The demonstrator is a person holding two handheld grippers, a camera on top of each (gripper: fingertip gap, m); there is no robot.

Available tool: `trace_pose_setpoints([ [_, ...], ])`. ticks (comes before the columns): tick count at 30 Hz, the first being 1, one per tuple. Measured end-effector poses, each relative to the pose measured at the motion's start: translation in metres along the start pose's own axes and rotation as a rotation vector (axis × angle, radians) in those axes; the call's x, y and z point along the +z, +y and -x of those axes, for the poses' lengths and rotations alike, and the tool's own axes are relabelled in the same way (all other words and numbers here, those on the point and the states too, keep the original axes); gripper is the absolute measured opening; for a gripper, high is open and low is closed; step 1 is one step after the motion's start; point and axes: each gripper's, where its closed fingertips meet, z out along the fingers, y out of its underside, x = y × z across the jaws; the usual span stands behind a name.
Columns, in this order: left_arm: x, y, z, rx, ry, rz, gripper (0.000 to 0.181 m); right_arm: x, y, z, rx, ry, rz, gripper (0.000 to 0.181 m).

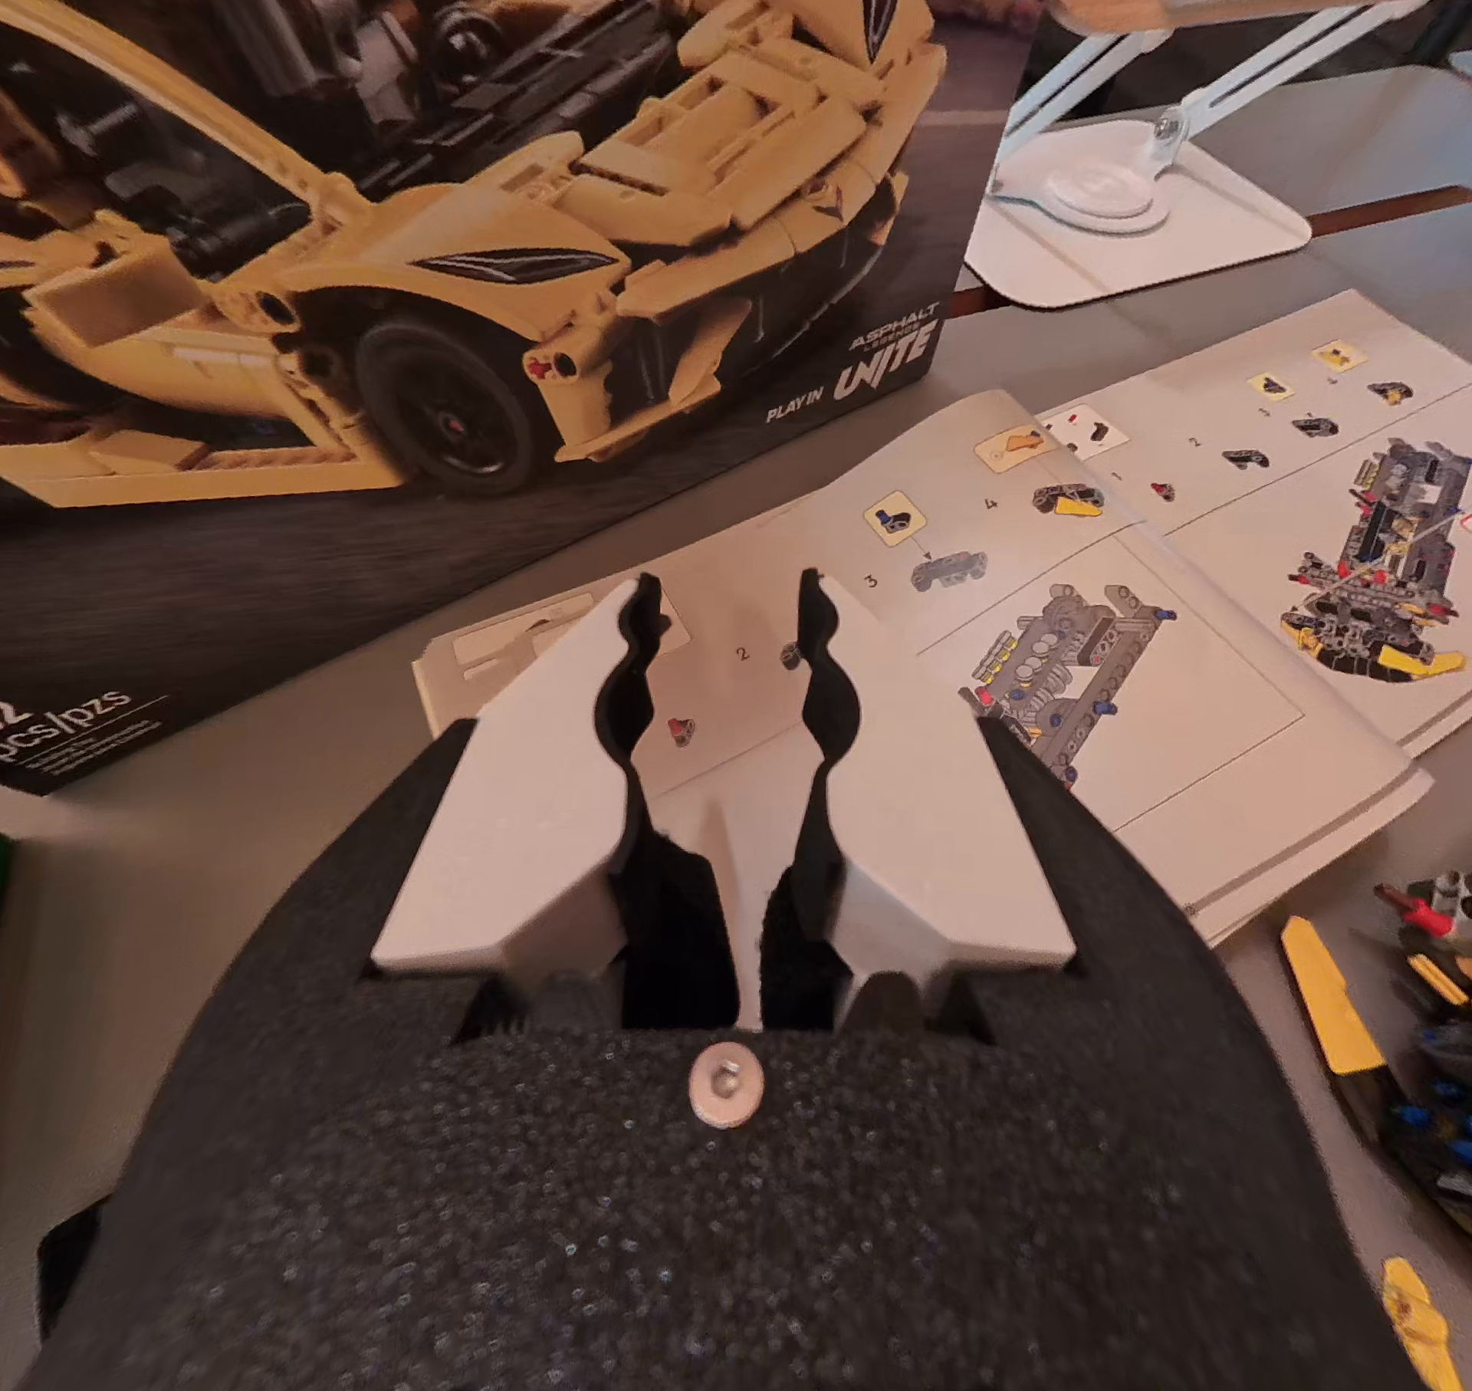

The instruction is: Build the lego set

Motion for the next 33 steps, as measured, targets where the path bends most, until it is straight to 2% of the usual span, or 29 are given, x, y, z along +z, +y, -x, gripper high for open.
trace_pose_setpoints([
  [2, 0.003, 0.004, -0.002, 0.016, 0.000, 0.015, 0.033, 0.000, 0.001, 0.000, -0.002, -0.002, 0.002, 0.003],
  [7, 0.005, 0.007, 0.000, -0.004, 0.011, 0.024, 0.033, -0.009, -0.005, 0.008, -0.031, -0.025, -0.027, 0.003],
  [9, 0.003, 0.007, 0.004, -0.021, 0.008, 0.023, 0.033, -0.022, -0.011, 0.028, -0.072, -0.096, -0.057, 0.003],
  [11, 0.003, 0.008, 0.009, -0.039, 0.004, 0.026, 0.033, -0.038, -0.009, 0.062, -0.106, -0.270, -0.057, 0.003],
  [13, 0.003, 0.009, 0.012, -0.058, 0.008, 0.032, 0.033, -0.048, -0.004, 0.081, -0.106, -0.352, -0.034, 0.003],
  [16, 0.006, 0.013, 0.013, -0.073, 0.016, 0.047, 0.033, -0.046, 0.012, 0.080, -0.157, -0.303, 0.049, 0.003],
  [20, 0.009, 0.018, 0.012, -0.061, 0.014, 0.068, 0.033, -0.038, 0.025, 0.082, -0.144, -0.319, 0.115, 0.003],
  [24, 0.009, 0.019, 0.014, -0.053, 0.003, 0.071, 0.033, -0.040, 0.014, 0.077, -0.139, -0.311, 0.056, 0.010],
  [27, 0.007, 0.018, 0.017, -0.061, -0.001, 0.067, 0.033, -0.036, -0.002, 0.047, -0.039, -0.198, -0.027, 0.011],
  [29, 0.007, 0.019, 0.020, -0.065, -0.006, 0.071, 0.033, -0.028, -0.003, 0.025, 0.051, -0.116, -0.026, 0.020],
  [33, 0.007, 0.030, 0.025, -0.095, -0.022, 0.124, 0.033, -0.022, -0.001, -0.002, 0.151, 0.036, -0.017, 0.021],
])
